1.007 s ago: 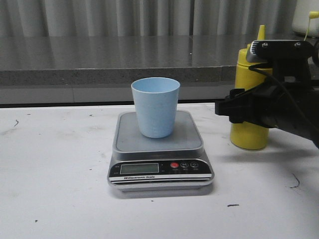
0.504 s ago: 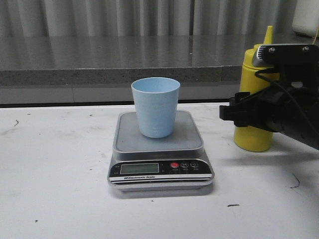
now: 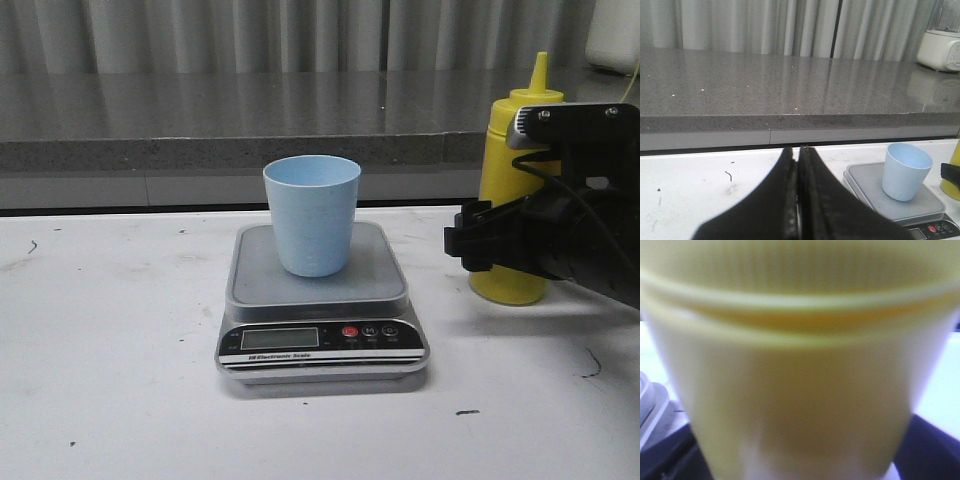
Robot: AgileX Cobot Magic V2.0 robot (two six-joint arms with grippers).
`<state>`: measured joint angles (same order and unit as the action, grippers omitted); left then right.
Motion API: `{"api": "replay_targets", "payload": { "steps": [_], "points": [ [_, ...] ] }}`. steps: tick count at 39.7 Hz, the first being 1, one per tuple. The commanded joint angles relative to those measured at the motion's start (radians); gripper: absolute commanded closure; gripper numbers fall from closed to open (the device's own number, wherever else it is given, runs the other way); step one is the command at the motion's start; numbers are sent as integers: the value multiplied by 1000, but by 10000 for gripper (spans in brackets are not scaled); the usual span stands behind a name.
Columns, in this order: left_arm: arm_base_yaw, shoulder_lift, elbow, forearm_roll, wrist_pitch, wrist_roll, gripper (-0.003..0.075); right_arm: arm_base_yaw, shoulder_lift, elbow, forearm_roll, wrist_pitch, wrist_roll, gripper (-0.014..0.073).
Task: Pour seasoning into cup on scale with both arms
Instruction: 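Open the right gripper and withdraw it from the bottle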
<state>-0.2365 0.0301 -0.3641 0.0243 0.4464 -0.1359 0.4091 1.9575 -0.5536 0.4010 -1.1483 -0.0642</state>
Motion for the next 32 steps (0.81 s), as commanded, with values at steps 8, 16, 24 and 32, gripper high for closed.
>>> {"api": "replay_targets", "payload": {
  "steps": [8, 16, 24, 32],
  "points": [
    [0, 12, -25, -7, -78, -11, 740, -4, -47, -6, -9, -138, -7, -50],
    [0, 12, -25, -7, -78, -11, 740, -4, -54, 51, -18, -138, -7, -50],
    [0, 12, -25, -7, -78, -11, 740, -4, -81, 151, -65, -138, -7, -50],
    [0, 12, -25, -7, -78, -11, 740, -4, -110, 262, -85, -138, -6, -50]
  ]
}}
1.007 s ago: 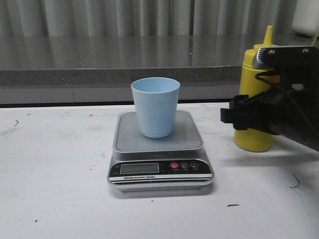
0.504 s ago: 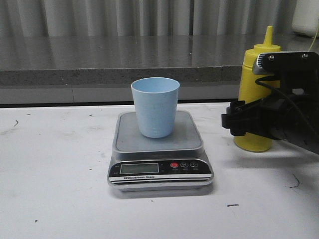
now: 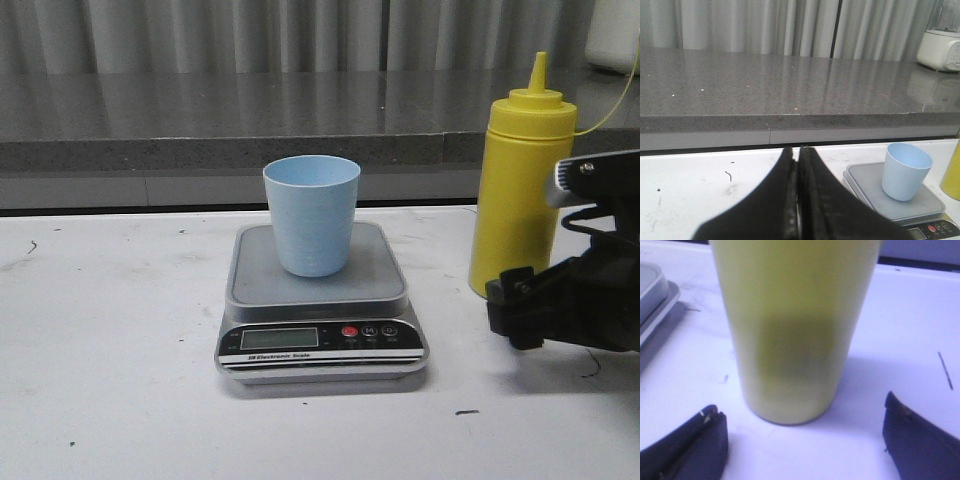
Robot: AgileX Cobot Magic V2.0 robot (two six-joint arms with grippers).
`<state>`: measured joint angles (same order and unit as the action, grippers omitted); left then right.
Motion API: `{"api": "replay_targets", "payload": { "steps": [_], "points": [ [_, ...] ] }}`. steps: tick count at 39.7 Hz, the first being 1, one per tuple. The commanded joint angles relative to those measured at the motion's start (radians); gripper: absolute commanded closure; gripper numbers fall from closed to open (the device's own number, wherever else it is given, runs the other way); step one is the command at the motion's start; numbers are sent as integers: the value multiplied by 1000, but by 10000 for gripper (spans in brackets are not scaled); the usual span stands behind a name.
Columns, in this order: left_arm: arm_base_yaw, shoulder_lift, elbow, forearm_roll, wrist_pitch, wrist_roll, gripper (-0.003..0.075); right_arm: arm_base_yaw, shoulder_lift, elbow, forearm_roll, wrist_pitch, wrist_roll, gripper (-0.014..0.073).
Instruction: Pour seasoning into cup on scale with both arms
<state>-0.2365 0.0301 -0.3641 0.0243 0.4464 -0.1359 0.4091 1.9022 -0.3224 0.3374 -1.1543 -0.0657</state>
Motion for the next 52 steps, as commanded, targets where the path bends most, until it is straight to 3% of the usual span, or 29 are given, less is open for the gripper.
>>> {"api": "replay_targets", "payload": {
  "steps": [1, 5, 9, 19, 26, 31, 37, 42, 46, 52],
  "points": [
    [0, 12, -25, -7, -78, -11, 740, -4, -58, 40, -22, -132, -5, -50],
    [0, 12, -25, -7, -78, -11, 740, -4, -75, 76, -23, -132, -4, -45],
    [0, 12, -25, -7, -78, -11, 740, -4, -107, 101, -22, -132, -4, 54],
    [0, 12, -25, -7, -78, -11, 740, -4, -290, 190, -99, -132, -4, 669],
    [0, 12, -25, -7, -78, -11, 740, -4, -476, 228, -120, -98, -4, 655],
    [0, 12, -25, -7, -78, -11, 740, -4, -645, 209, -75, 139, -33, 655],
    [0, 12, -25, -7, -78, -11, 740, -5, -863, 114, 67, 506, -194, 655],
    [0, 12, -25, -7, -78, -11, 740, -5, -1025, 35, 209, 690, -389, 655],
    [0, 12, -25, -7, -78, -11, 740, -5, -1142, 21, 290, 767, -506, 655],
    [0, 12, -25, -7, -78, -11, 740, -5, -1287, 21, 351, 801, -528, 655]
  ]
}}
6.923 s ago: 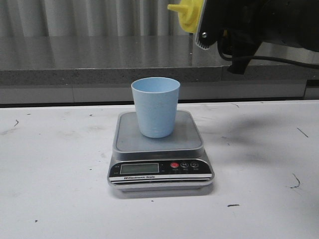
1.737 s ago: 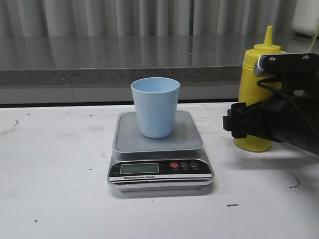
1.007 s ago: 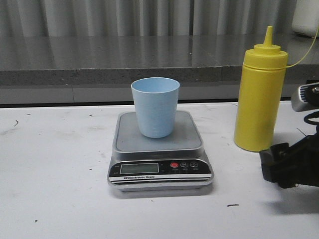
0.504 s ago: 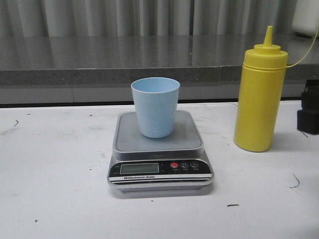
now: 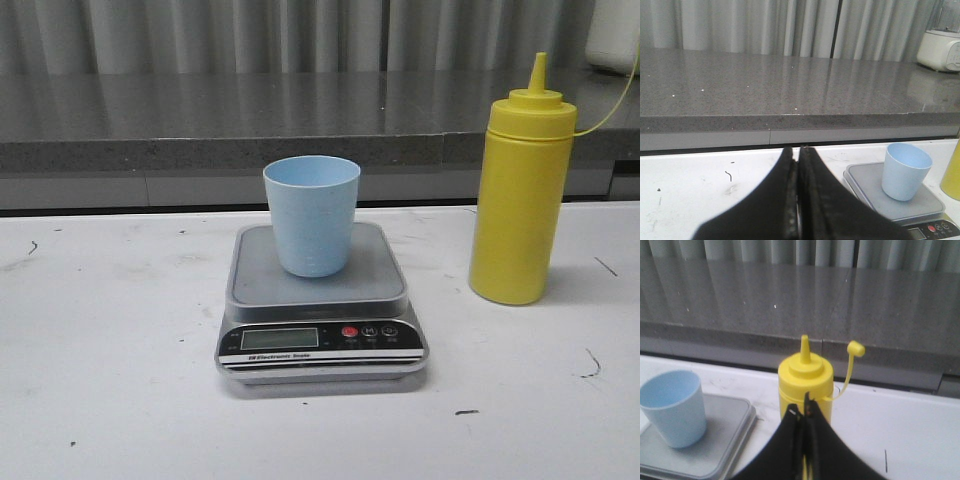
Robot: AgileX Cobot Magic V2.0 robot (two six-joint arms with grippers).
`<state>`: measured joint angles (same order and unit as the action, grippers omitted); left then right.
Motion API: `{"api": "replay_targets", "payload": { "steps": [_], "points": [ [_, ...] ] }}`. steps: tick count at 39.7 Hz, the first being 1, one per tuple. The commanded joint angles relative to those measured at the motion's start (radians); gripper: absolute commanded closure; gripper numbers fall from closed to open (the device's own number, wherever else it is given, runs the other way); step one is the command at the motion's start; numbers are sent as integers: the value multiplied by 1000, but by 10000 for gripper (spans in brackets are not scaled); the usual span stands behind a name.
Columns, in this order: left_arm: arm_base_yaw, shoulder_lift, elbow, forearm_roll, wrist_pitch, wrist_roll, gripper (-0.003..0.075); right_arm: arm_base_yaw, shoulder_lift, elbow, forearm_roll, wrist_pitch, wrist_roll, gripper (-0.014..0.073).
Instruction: Pour seasoning into cup on scale with both arms
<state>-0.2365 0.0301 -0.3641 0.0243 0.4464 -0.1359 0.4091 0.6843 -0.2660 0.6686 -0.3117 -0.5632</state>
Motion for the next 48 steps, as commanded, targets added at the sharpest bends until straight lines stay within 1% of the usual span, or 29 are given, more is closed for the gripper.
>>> {"api": "replay_targets", "payload": {
  "steps": [1, 7, 13, 48],
  "points": [
    [0, 12, -25, -7, -78, -11, 740, -5, -93, -35, 23, -40, -31, 655],
    [0, 12, -25, -7, -78, -11, 740, -5, -198, -27, 24, -18, -31, 655],
    [0, 12, -25, -7, -78, -11, 740, -5, -251, -15, 24, -17, -31, 655],
    [0, 12, -25, -7, -78, -11, 740, -5, -255, -15, 24, -21, -31, 655]
  ]
}}
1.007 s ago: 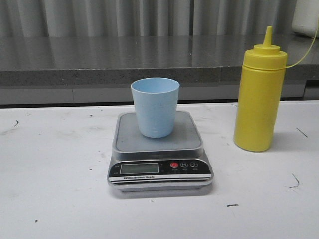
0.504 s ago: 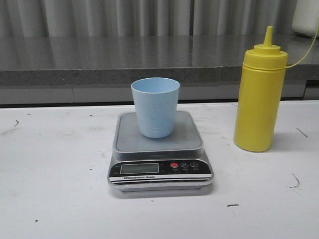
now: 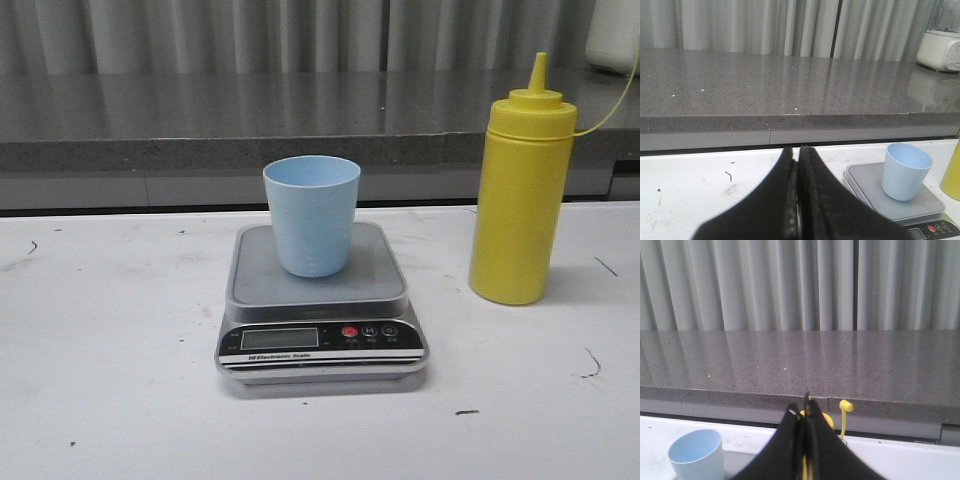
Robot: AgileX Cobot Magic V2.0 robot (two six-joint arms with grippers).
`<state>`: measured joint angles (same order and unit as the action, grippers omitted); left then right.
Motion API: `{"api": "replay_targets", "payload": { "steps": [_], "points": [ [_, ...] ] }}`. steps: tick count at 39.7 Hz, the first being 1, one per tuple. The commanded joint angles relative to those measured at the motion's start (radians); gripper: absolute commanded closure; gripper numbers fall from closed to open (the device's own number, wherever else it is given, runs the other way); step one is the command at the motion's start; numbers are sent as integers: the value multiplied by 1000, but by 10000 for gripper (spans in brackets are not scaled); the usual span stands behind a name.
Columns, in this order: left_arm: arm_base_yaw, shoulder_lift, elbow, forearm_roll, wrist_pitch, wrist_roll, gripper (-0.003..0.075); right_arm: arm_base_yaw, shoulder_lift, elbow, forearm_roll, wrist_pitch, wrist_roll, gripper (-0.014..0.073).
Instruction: Pour seasoning into cup on scale with both arms
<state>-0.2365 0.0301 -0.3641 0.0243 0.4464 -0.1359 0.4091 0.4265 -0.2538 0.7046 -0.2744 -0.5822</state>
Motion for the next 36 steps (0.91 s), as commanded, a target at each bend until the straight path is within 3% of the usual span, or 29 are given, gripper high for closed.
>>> {"api": "replay_targets", "payload": {
  "steps": [1, 17, 36],
  "points": [
    [0, 12, -25, -7, -78, -11, 740, -5, 3, -27, -12, -58, -12, 655],
    [0, 8, -17, -7, -84, -11, 740, -5, 3, -27, -12, -58, -12, 655],
    [187, -53, 312, -5, -390, -11, 740, -5, 4, -27, -11, -56, -12, 655]
  ]
}}
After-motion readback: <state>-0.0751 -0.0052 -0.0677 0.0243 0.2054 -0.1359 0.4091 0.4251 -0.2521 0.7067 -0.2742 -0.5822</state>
